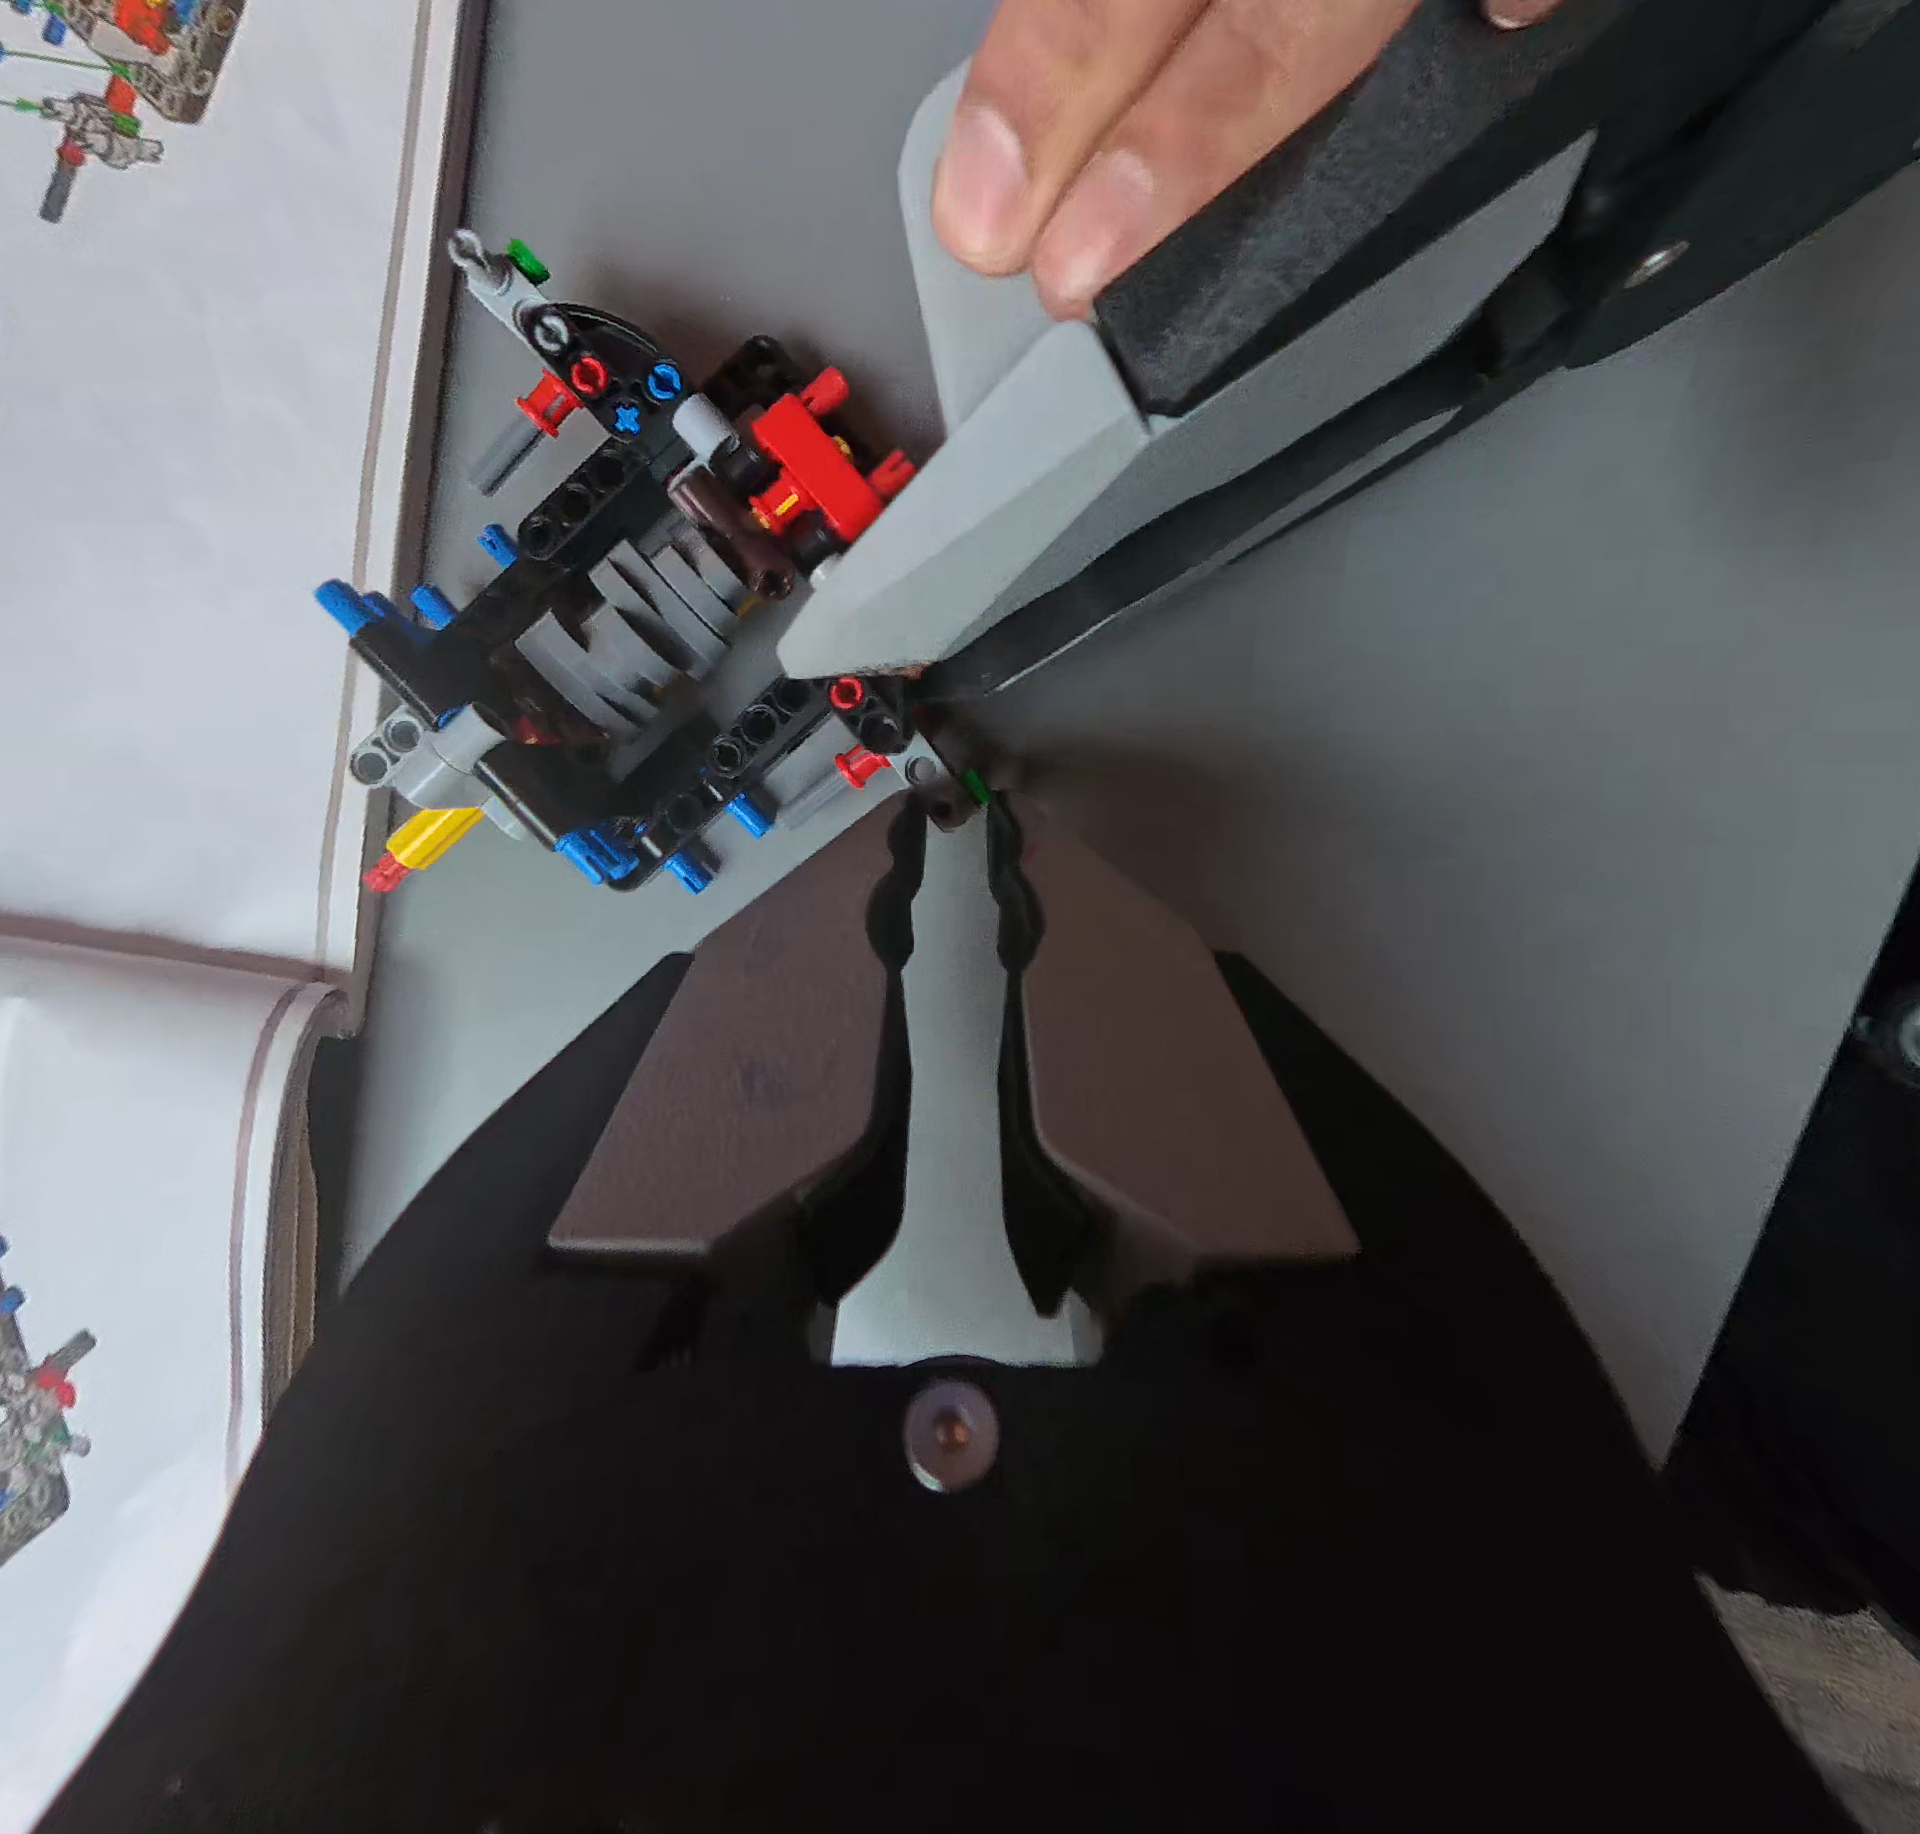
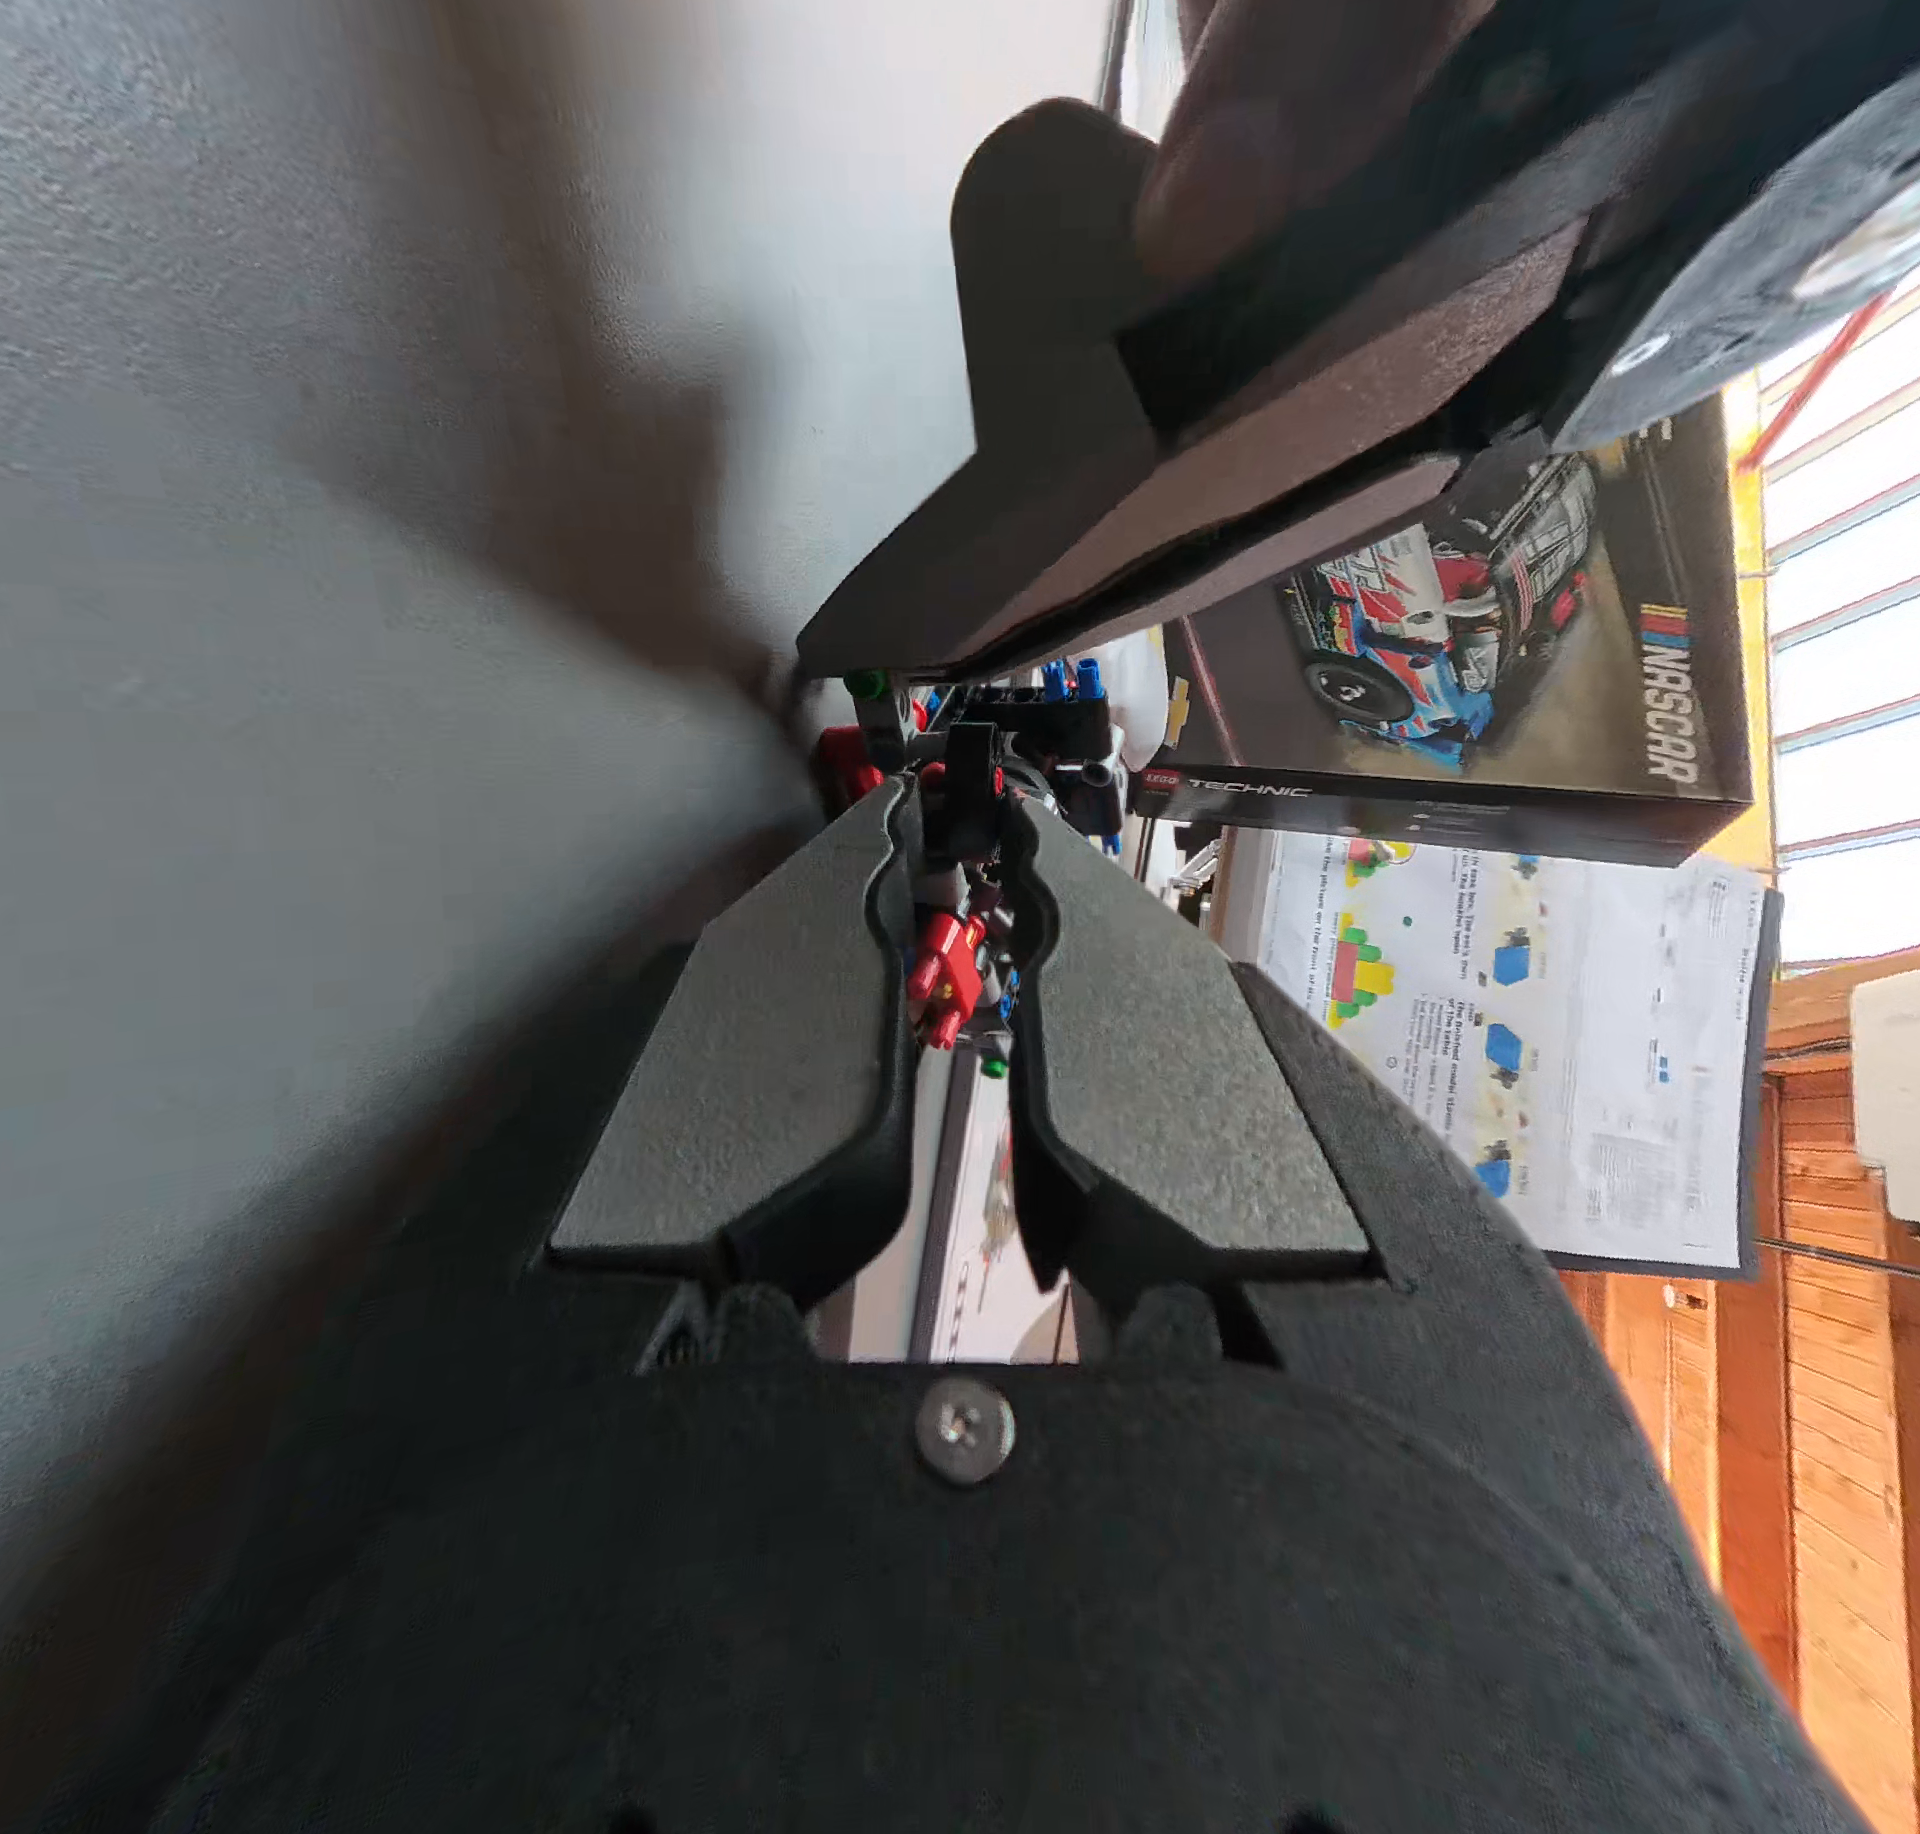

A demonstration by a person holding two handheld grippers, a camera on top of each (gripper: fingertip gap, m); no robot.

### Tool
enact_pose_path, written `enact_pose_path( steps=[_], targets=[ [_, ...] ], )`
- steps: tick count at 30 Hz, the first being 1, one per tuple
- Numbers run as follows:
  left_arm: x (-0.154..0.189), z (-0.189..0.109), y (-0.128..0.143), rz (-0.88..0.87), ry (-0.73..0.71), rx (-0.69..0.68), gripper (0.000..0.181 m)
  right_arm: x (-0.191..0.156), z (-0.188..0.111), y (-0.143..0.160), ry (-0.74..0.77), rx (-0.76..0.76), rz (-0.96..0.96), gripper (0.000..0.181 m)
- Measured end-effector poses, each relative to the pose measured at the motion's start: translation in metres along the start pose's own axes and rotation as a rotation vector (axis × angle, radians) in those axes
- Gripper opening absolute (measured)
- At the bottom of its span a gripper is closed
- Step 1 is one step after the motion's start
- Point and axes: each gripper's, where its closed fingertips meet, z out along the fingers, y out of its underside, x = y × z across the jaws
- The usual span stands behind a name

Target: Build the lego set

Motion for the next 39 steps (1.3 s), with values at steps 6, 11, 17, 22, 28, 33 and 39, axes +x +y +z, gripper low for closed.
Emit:
enact_pose_path(
  steps=[6, 11, 17, 22, 28, 33, 39],
  targets=[
    [-0.001, 0.001, -0.002, 0.018, 0.065, -0.033, 0.007, 0.000, 0.000, 0.003, -0.011, -0.019, -0.076, 0.010],
    [-0.001, 0.001, -0.002, -0.001, 0.088, 0.001, 0.007, 0.000, 0.000, 0.002, 0.001, -0.048, -0.175, 0.008],
    [-0.003, 0.001, 0.000, 0.195, -0.126, -0.085, 0.007, 0.000, 0.000, 0.001, -0.074, 0.017, 0.007, 0.010],
    [-0.007, 0.001, 0.000, 0.186, -0.099, -0.067, 0.007, 0.001, -0.008, 0.008, -0.165, 0.086, 0.248, 0.016],
    [-0.011, 0.000, 0.002, 0.201, -0.079, -0.055, 0.006, 0.023, -0.026, 0.023, -0.355, 0.171, 0.530, 0.020],
    [-0.011, -0.001, 0.003, 0.130, -0.058, -0.044, 0.006, 0.029, -0.020, 0.022, -0.524, 0.204, 0.605, 0.018],
    [-0.010, -0.001, 0.004, 0.031, -0.051, -0.030, 0.006, 0.019, -0.002, 0.016, -0.625, 0.145, 0.493, 0.019]
  ],
)
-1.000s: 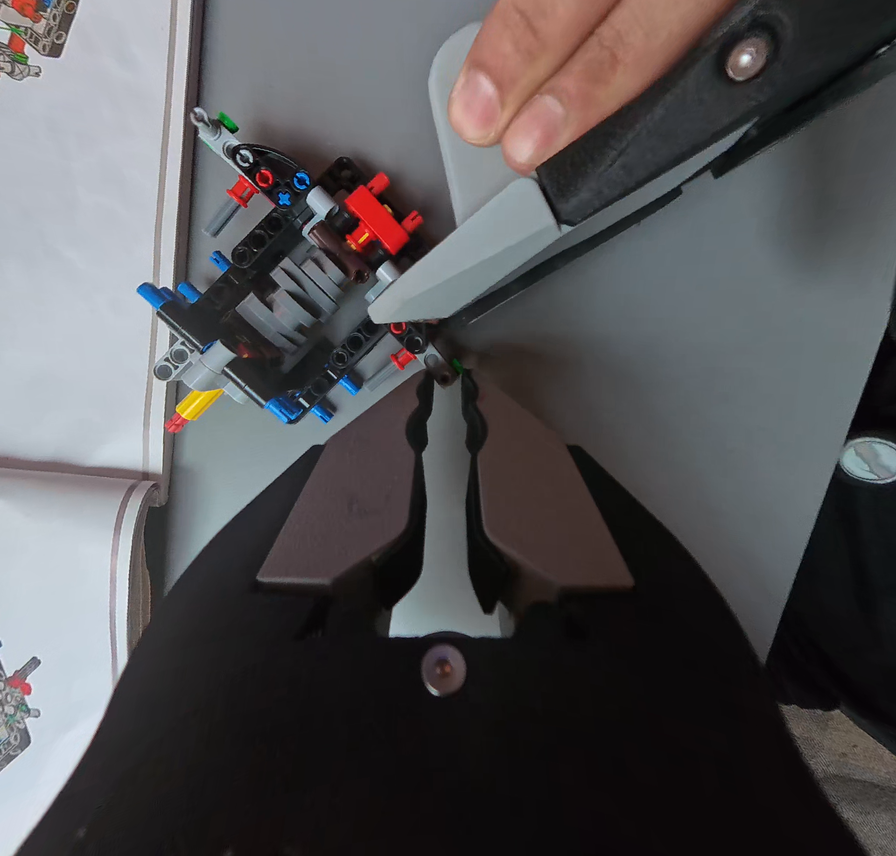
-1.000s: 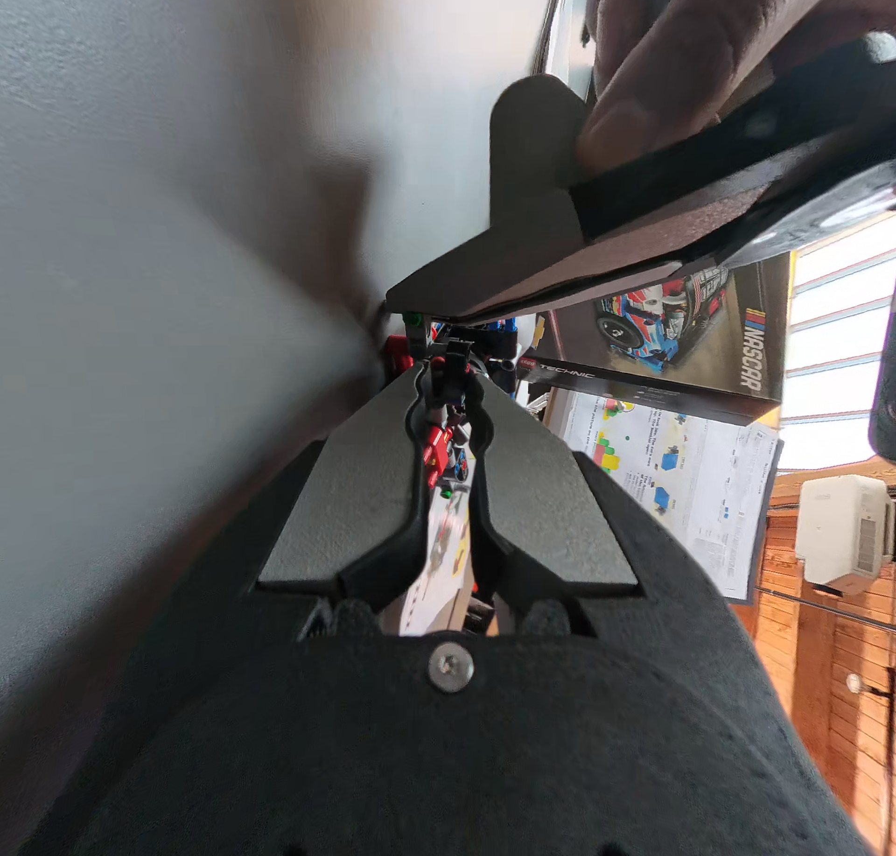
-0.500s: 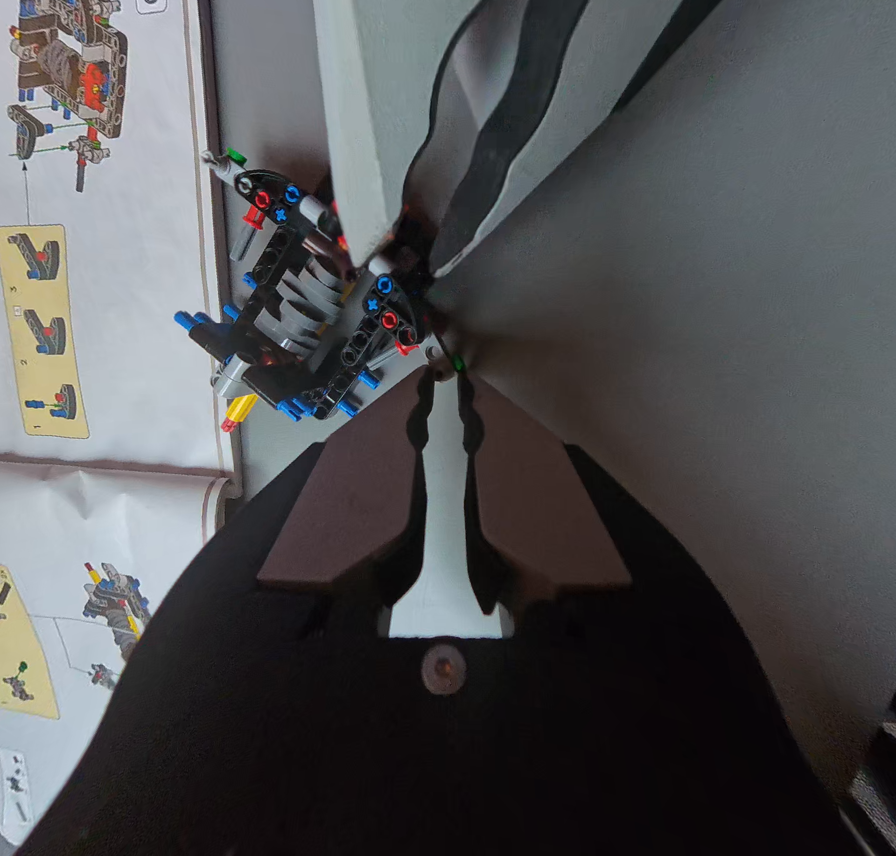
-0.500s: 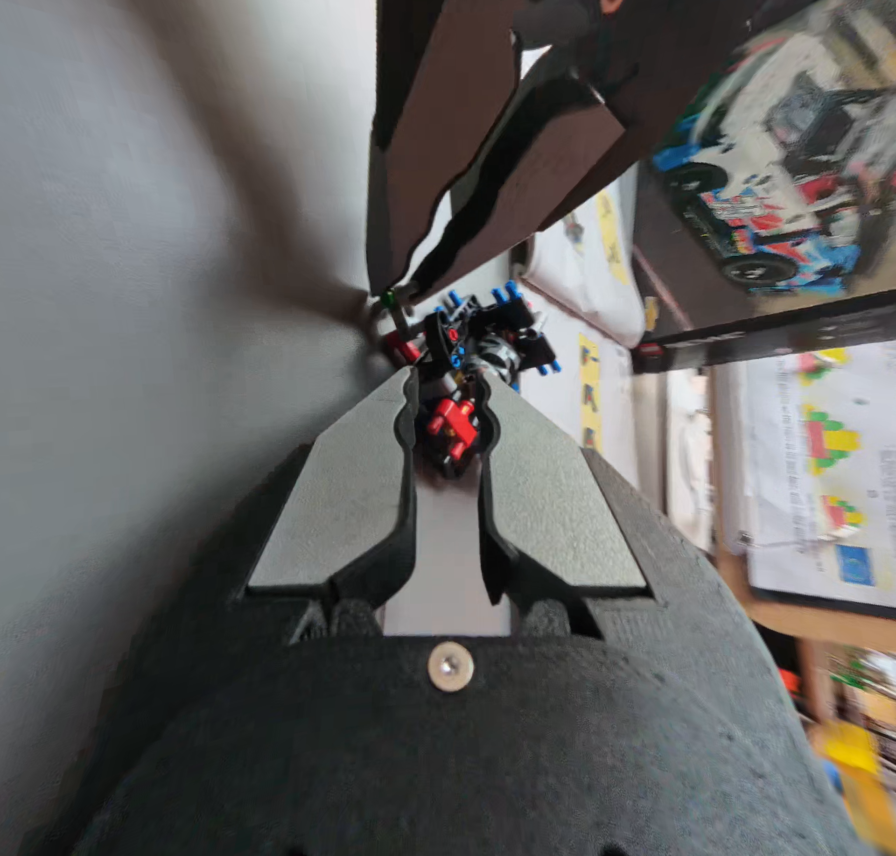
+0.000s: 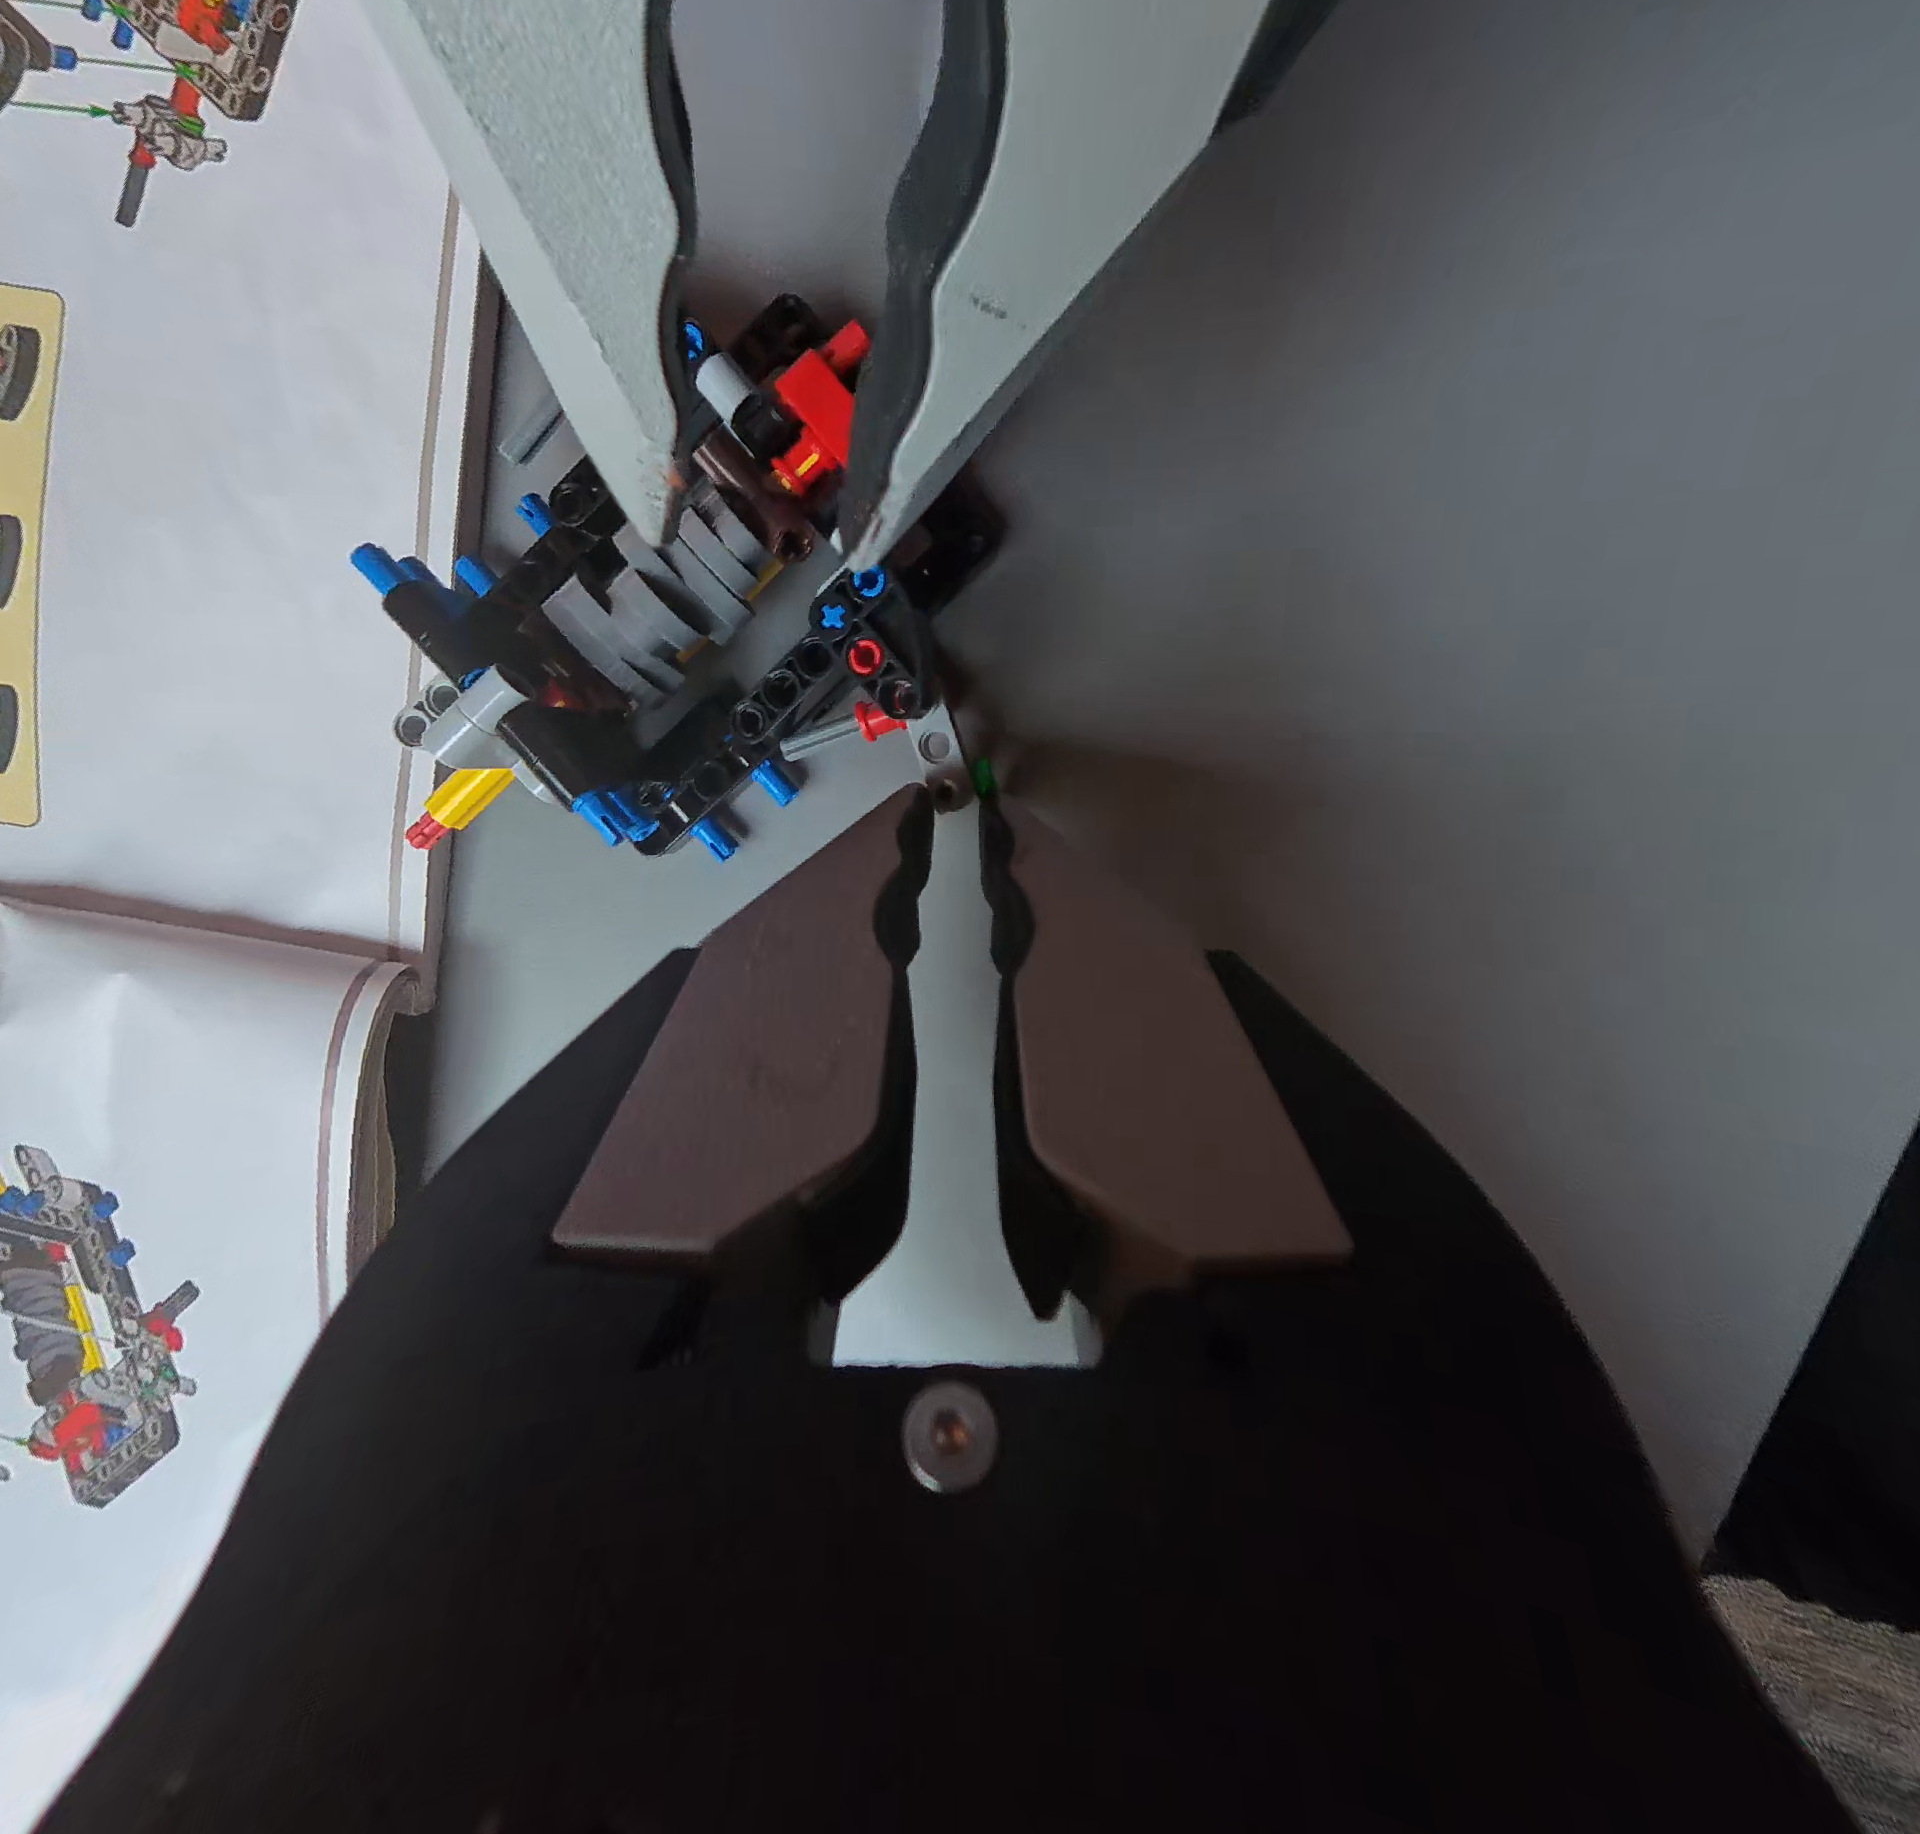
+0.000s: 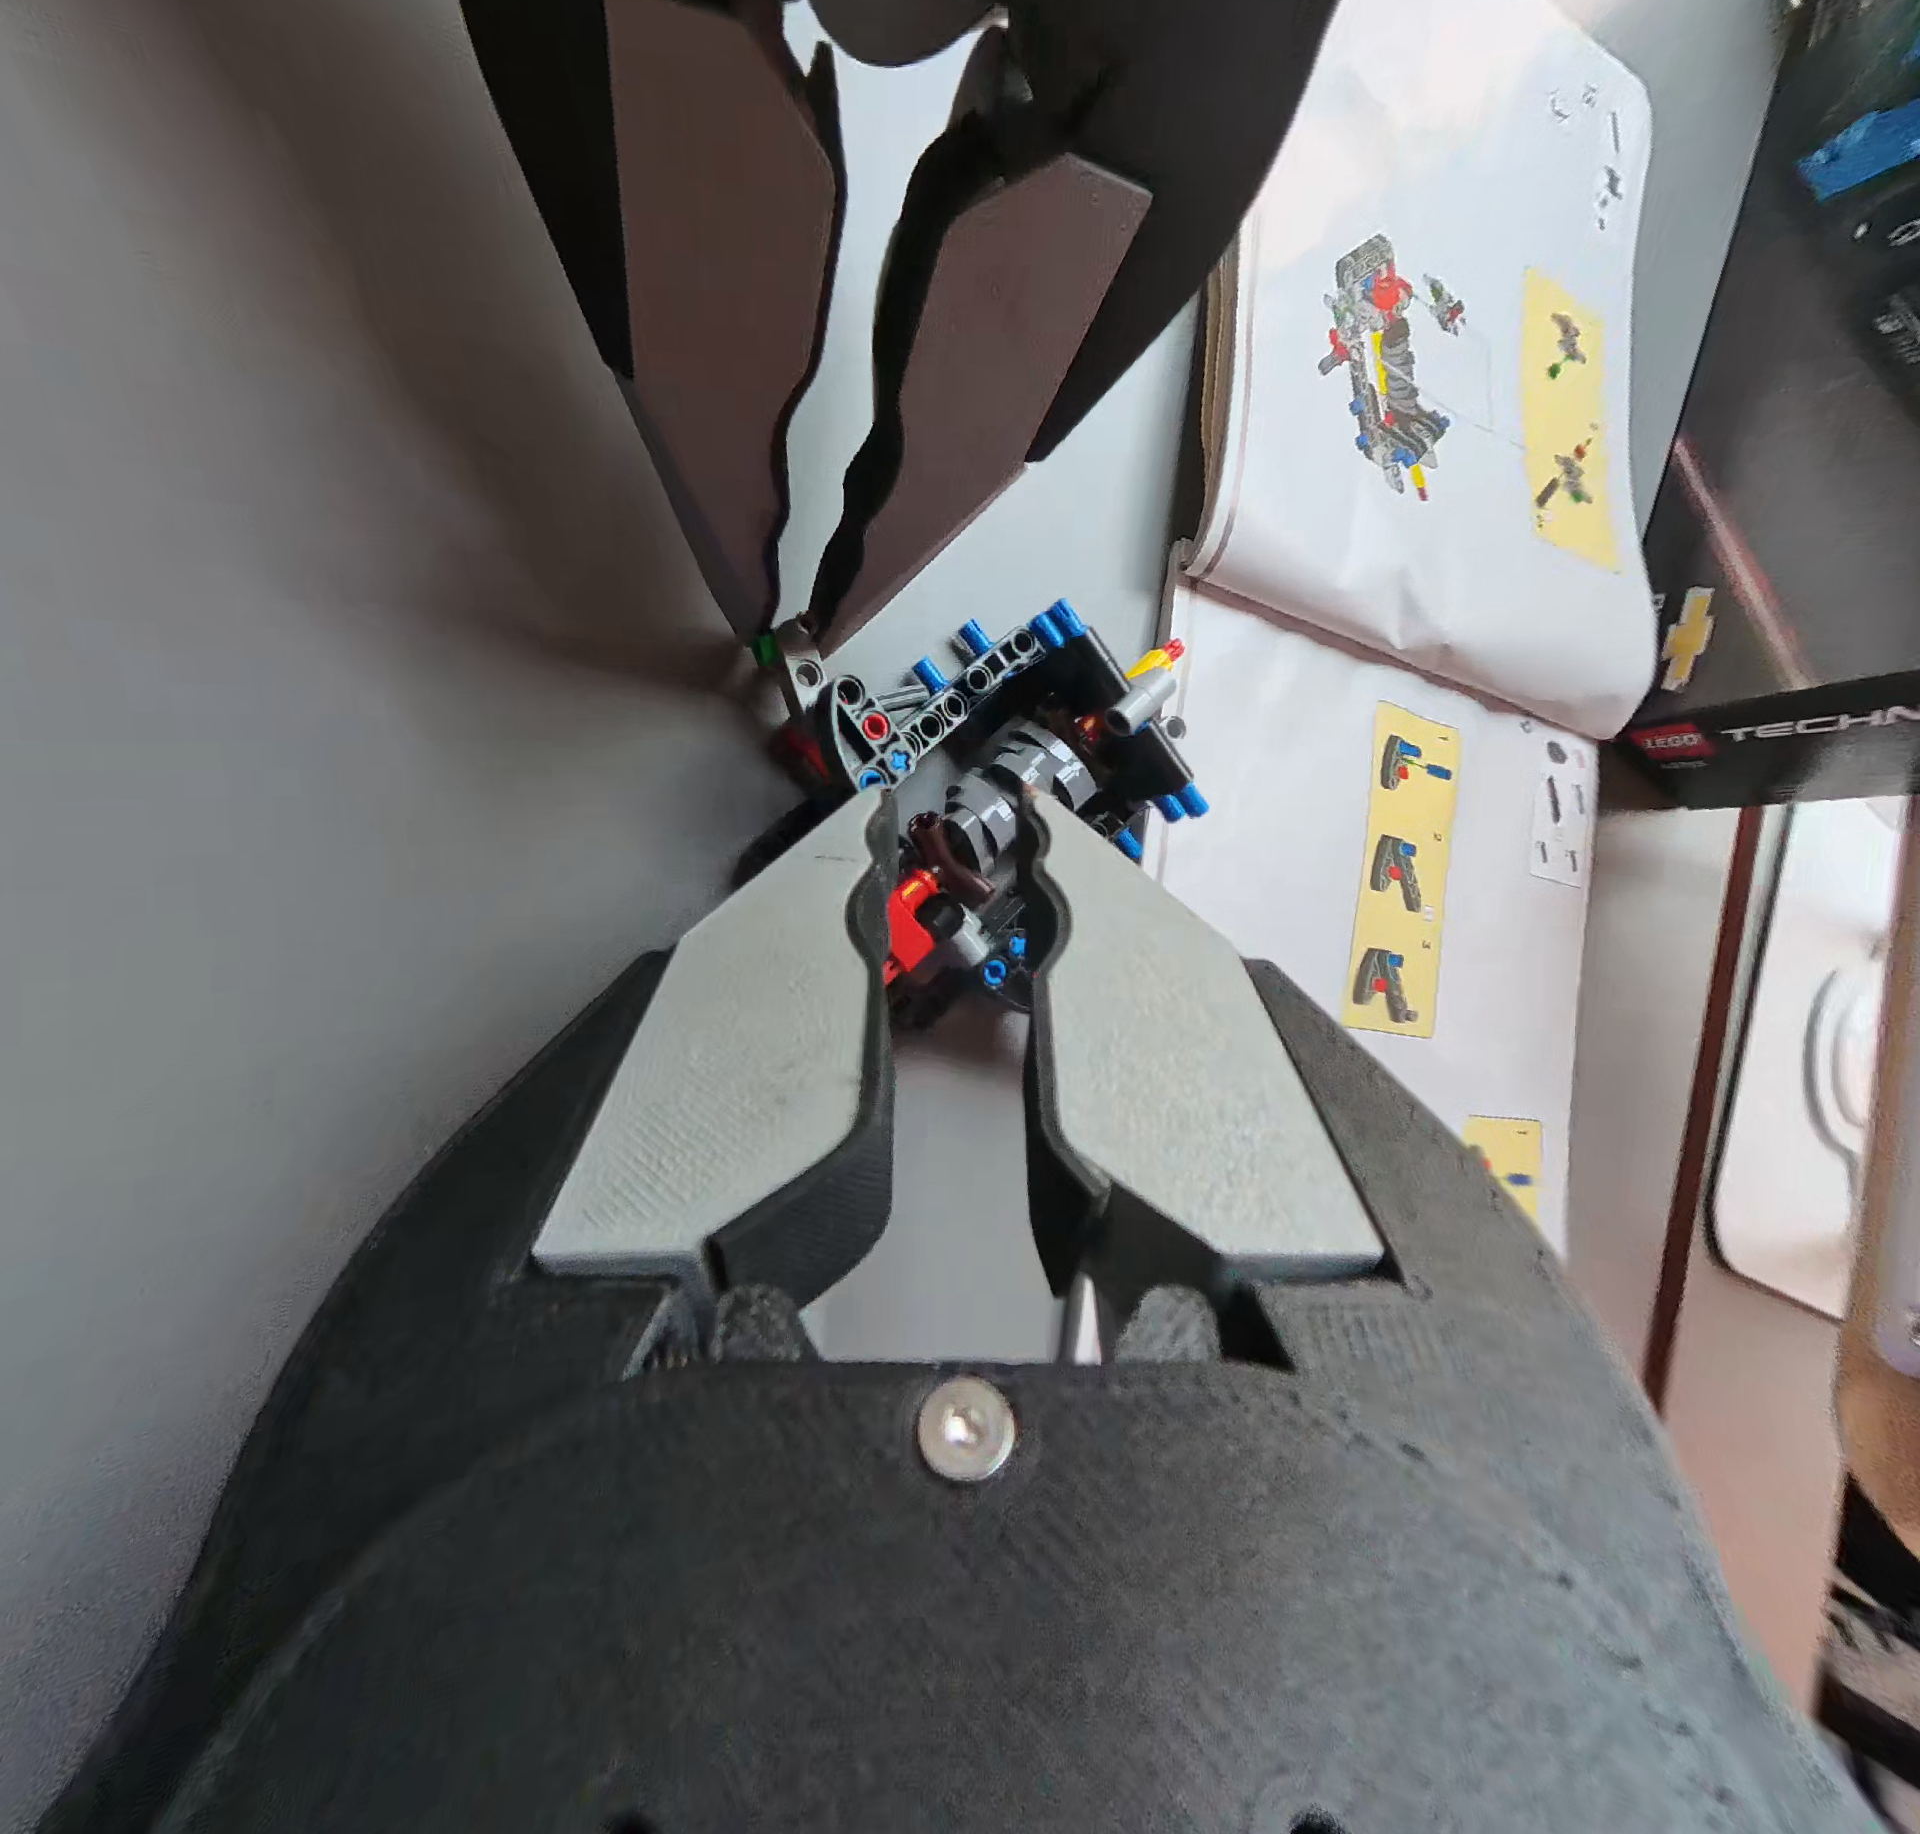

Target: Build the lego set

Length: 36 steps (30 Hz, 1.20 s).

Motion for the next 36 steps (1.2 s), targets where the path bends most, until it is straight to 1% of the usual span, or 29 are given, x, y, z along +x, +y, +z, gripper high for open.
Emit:
enact_pose_path(
  steps=[2, 3, 4, 5, 6, 8, 9, 12, 13, 14, 16, 17, 18, 20, 21, 22, 26, 27, 29, 30, 33, 36],
  targets=[
    [0.000, 0.000, 0.000, -0.013, -0.003, 0.004, 0.006, 0.004, 0.002, 0.002, 0.053, -0.038, -0.066, 0.021],
    [0.000, 0.000, -0.001, -0.015, -0.008, 0.007, 0.006, 0.005, 0.002, 0.005, 0.071, -0.058, -0.090, 0.026],
    [0.000, 0.001, -0.001, -0.019, -0.011, 0.011, 0.006, 0.003, 0.001, 0.006, 0.066, -0.069, -0.094, 0.033],
    [0.000, 0.001, -0.002, -0.025, -0.014, 0.015, 0.006, 0.000, 0.000, 0.006, 0.045, -0.063, -0.083, 0.035],
    [0.001, 0.001, -0.002, -0.033, -0.016, 0.020, 0.006, -0.002, -0.002, 0.003, 0.027, -0.043, -0.067, 0.035],
    [0.001, 0.002, -0.004, -0.055, -0.022, 0.031, 0.006, -0.005, -0.004, -0.003, -0.003, 0.002, -0.045, 0.028],
    [0.001, 0.002, -0.003, -0.064, -0.028, 0.033, 0.006, -0.007, -0.003, -0.003, -0.016, 0.004, -0.049, 0.028],
    [0.001, 0.002, -0.002, -0.085, -0.042, 0.037, 0.005, 0.000, -0.001, 0.013, 0.030, -0.084, -0.078, 0.030],
    [0.000, 0.002, 0.000, -0.085, -0.052, 0.029, 0.005, 0.002, -0.004, 0.014, 0.027, -0.062, -0.033, 0.033],
    [-0.002, 0.001, 0.001, -0.084, -0.069, 0.028, 0.005, 0.003, -0.008, 0.014, 0.014, -0.027, 0.048, 0.043],
    [-0.003, 0.000, 0.002, -0.086, -0.082, 0.031, 0.007, 0.008, -0.011, 0.027, 0.006, 0.008, 0.241, 0.078],
    [-0.001, 0.000, 0.001, -0.090, -0.071, 0.043, 0.009, 0.005, -0.009, 0.035, -0.020, -0.001, 0.317, 0.086],
    [0.000, 0.000, 0.000, -0.098, -0.057, 0.056, 0.011, 0.001, -0.005, 0.041, -0.049, -0.007, 0.374, 0.088],
    [0.004, 0.001, -0.001, -0.119, -0.022, 0.063, 0.015, 0.000, 0.005, 0.054, -0.030, -0.067, 0.460, 0.088],
    [0.003, 0.001, 0.000, -0.126, -0.021, 0.068, 0.017, -0.005, 0.010, 0.055, -0.041, -0.098, 0.482, 0.090],
    [0.002, 0.000, 0.001, -0.126, -0.030, 0.070, 0.018, -0.009, 0.012, 0.051, -0.061, -0.090, 0.504, 0.093],
    [0.000, 0.000, 0.001, -0.116, -0.049, 0.099, 0.016, -0.011, 0.013, 0.048, -0.059, -0.075, 0.540, 0.067],
    [0.001, 0.000, 0.001, -0.121, -0.040, 0.103, 0.016, -0.012, 0.012, 0.047, -0.051, -0.076, 0.547, 0.065],
    [0.001, -0.002, 0.005, -0.130, -0.034, 0.103, 0.015, -0.017, 0.013, 0.044, -0.044, -0.075, 0.554, 0.069],
    [0.000, -0.003, 0.007, -0.130, -0.034, 0.100, 0.015, -0.019, 0.013, 0.042, -0.039, -0.080, 0.559, 0.069],
    [-0.001, -0.008, 0.018, -0.105, -0.026, 0.088, 0.009, -0.026, 0.011, 0.038, -0.034, -0.111, 0.561, 0.058],
    [-0.002, -0.013, 0.027, -0.053, -0.026, 0.085, 0.009, -0.037, 0.011, 0.029, -0.047, -0.123, 0.532, 0.061]
  ],
)
